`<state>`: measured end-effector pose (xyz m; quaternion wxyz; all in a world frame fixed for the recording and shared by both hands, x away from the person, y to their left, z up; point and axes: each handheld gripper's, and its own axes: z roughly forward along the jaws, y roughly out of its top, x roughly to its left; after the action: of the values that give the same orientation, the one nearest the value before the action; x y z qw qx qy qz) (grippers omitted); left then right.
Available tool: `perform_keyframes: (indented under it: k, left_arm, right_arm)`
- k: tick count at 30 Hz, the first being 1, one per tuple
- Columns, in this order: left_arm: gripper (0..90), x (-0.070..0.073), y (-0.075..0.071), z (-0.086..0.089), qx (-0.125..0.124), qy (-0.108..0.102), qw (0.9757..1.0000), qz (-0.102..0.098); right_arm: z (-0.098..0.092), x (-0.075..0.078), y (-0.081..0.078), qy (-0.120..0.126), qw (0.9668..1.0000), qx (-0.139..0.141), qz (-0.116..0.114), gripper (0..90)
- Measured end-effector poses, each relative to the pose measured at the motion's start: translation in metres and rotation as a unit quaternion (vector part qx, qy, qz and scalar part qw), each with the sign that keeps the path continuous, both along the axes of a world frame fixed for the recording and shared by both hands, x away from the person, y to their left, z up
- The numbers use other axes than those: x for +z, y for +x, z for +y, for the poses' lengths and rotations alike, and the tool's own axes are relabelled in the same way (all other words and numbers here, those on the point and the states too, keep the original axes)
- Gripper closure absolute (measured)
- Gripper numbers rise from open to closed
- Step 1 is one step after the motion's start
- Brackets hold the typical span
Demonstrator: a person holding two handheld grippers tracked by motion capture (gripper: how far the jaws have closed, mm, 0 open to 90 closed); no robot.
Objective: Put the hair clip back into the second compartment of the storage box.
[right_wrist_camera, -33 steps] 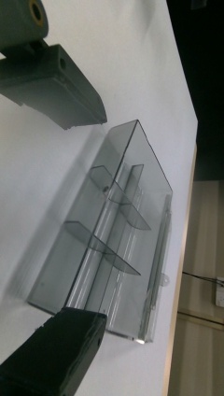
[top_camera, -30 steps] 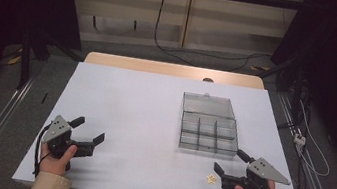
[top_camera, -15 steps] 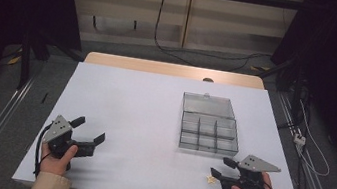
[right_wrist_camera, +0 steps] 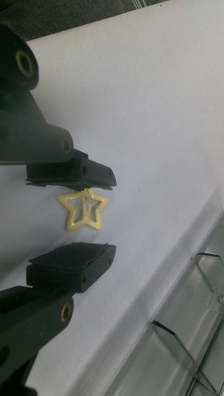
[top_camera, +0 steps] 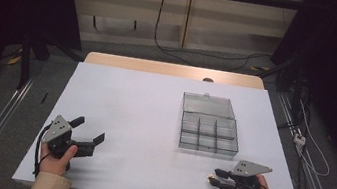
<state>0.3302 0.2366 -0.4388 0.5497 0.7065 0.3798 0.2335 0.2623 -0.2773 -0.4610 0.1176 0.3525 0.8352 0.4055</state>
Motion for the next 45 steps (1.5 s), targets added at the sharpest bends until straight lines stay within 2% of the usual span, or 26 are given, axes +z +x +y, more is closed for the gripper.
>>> perform_keyframes:
  k: [6, 9, 13, 15, 20, 23, 31, 45]
  left_arm:
    - [3.7, 0.0, 0.001, -0.001, 0.0, 0.0, 1.0, 0.0]
    - [3.8, 0.0, 0.001, -0.002, 0.001, 0.001, 1.0, 0.0]
    - [3.8, 0.0, 0.001, -0.002, 0.0, 0.002, 1.0, 0.0]
    - [3.8, 0.0, 0.001, -0.003, 0.001, 0.0, 1.0, 0.0]
    - [3.9, 0.0, 0.001, -0.003, -0.001, 0.002, 1.0, 0.0]
    - [3.9, 0.0, 0.001, -0.003, -0.002, 0.004, 1.0, 0.0]
    - [3.9, 0.0, 0.002, -0.002, -0.002, 0.006, 1.0, 0.0]
    - [4.0, 0.001, 0.002, -0.003, -0.005, 0.011, 0.9999, -0.002]
  right_arm:
    - [0.003, 0.001, 0.001, -0.021, 0.9997, 0.002, -0.007, 70.3]
    - [0.003, 0.001, 0.004, -0.019, 0.9998, 0.001, -0.002, 73.4]
    - [0.004, 0.001, 0.004, -0.018, 0.9998, -0.006, 0.002, 73.8]
    - [0.005, 0.002, 0.004, -0.017, 0.9996, -0.019, 0.007, 73.9]
    - [0.006, 0.002, 0.003, -0.017, 0.9995, -0.024, 0.005, 73.9]
    - [0.004, 0.002, 0.004, -0.004, 0.9995, -0.029, 0.014, 74.0]
    - [0.006, 0.002, 0.011, 0.007, 0.9993, -0.036, 0.012, 74.0]
    - [0.001, 0.016, 0.022, 0.047, 0.9979, -0.045, 0.006, 74.0]
